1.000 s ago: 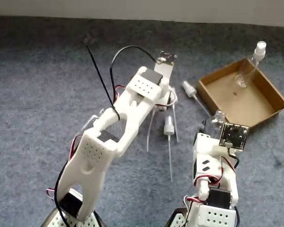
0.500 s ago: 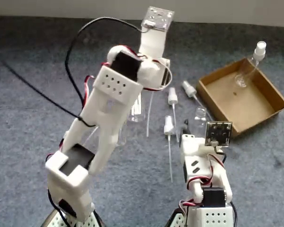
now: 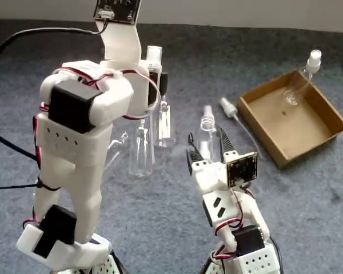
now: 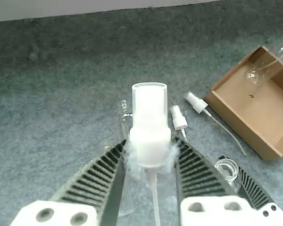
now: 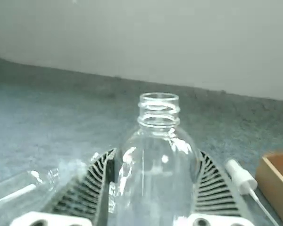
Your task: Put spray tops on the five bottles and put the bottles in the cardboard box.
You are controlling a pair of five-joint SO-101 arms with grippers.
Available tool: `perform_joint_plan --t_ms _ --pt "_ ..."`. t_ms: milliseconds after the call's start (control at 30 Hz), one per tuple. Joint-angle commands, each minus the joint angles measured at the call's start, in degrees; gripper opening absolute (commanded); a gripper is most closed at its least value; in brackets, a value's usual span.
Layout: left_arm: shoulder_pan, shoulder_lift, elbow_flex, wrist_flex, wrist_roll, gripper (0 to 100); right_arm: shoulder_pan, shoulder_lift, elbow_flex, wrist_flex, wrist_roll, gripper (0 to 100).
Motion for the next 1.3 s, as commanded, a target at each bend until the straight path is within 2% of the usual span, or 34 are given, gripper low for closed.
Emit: perform_joint_plan --t_ms 0,133,367,500,700,800,900,1033,1267 --pt "-0.5 -5.4 -2.6 1.2 -0.8 0 -2.0 -0.7 2.4 -4.9 -0.1 13.3" --pt "-0.4 -8.2 -0.5 1.9 -0.8 0 -3.8 -0.7 5.2 -11.1 0.0 13.3" --pt "6.5 -20.0 18.6 0.5 -6.3 0 -4.0 -0.7 8.0 -10.9 -0.4 13.2" --pt "7.0 -27.5 28.8 -13.6 -6.4 0 -3.9 -0.7 8.0 -10.9 -0.4 13.2" --pt "7.1 -35.3 48.7 -43.1 -6.4 0 -3.7 -0.3 8.0 -10.7 -0.2 13.2" --pt "7.9 -38.5 58.2 -57.8 -6.3 0 -3.7 -0.7 8.0 -7.1 -0.1 13.2" --pt "10.2 -41.2 64.3 -68.0 -6.3 0 -3.7 -0.7 8.0 -4.5 -0.1 13.2" --pt "12.0 -42.7 65.7 -74.8 -6.3 0 -3.7 -0.7 8.0 -3.9 -0.1 13.2" --pt "11.6 -42.7 66.4 -78.9 -6.4 0 -3.7 -0.7 8.0 -3.9 -0.1 13.2"
